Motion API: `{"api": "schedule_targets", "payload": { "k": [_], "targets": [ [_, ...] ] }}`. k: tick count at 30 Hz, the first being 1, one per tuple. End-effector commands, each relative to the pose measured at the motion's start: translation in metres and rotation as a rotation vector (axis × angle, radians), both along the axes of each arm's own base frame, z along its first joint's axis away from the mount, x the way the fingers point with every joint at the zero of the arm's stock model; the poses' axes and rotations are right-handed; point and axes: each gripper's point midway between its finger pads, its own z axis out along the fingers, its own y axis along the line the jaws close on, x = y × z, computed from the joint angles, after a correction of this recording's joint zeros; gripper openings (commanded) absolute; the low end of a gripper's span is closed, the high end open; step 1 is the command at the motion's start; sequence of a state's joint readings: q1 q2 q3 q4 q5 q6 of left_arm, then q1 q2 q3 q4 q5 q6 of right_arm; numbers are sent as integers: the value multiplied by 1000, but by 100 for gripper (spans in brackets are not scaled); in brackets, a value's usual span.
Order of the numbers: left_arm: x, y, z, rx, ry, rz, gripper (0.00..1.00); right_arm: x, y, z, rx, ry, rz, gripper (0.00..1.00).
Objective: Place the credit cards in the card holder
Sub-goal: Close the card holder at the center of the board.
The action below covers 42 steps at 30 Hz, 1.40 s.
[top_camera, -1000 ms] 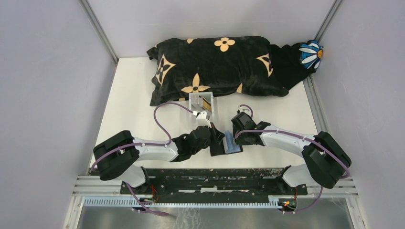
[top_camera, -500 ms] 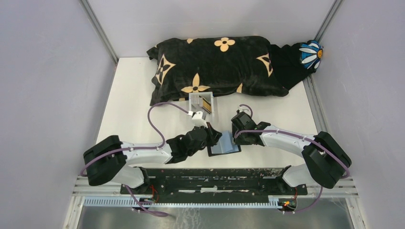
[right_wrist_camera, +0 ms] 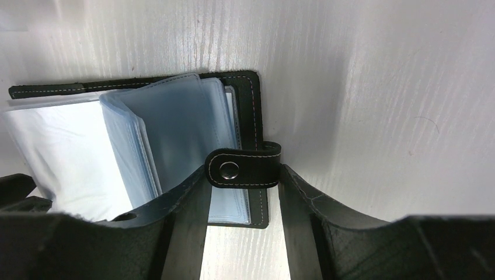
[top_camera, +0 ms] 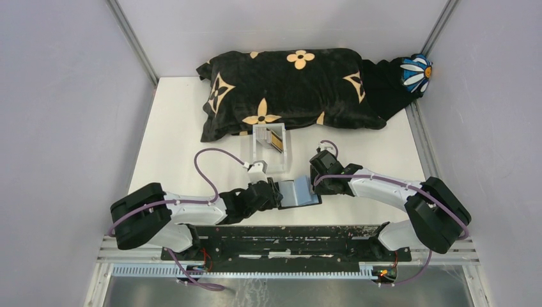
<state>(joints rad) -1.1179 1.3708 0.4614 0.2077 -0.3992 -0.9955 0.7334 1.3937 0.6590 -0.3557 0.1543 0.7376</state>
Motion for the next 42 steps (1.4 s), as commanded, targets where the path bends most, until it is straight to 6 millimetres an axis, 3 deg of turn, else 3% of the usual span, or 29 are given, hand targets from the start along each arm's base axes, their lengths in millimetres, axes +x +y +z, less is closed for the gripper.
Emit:
{"api": "schedule_targets", "payload": {
  "k": [1,9,14,17,25,29,32,42],
  "targets": [
    [0,14,-2,13,25,78,37,-19,-7,-11,-23,68,9,52],
    [-3,26,-13,68,48,96,34,-18,-4,-12,-22,79,14,52],
    [-6,29,-23,121,69,89,18,-17,-3,-12,-30,84,21,52],
    [-8,32,-30,179,87,78,4,-16,-3,-12,-30,84,20,52],
    [-16,34,-63,346,163,9,3,-21,0,-15,-12,110,24,52],
    [-21,30,-75,315,190,-1,3,-23,1,-19,-8,128,32,52],
    [-17,20,-68,225,159,9,3,-25,3,-24,-6,143,38,52],
    [17,-15,-1,7,-54,20,3,-25,5,-28,-5,149,48,52]
  ]
}}
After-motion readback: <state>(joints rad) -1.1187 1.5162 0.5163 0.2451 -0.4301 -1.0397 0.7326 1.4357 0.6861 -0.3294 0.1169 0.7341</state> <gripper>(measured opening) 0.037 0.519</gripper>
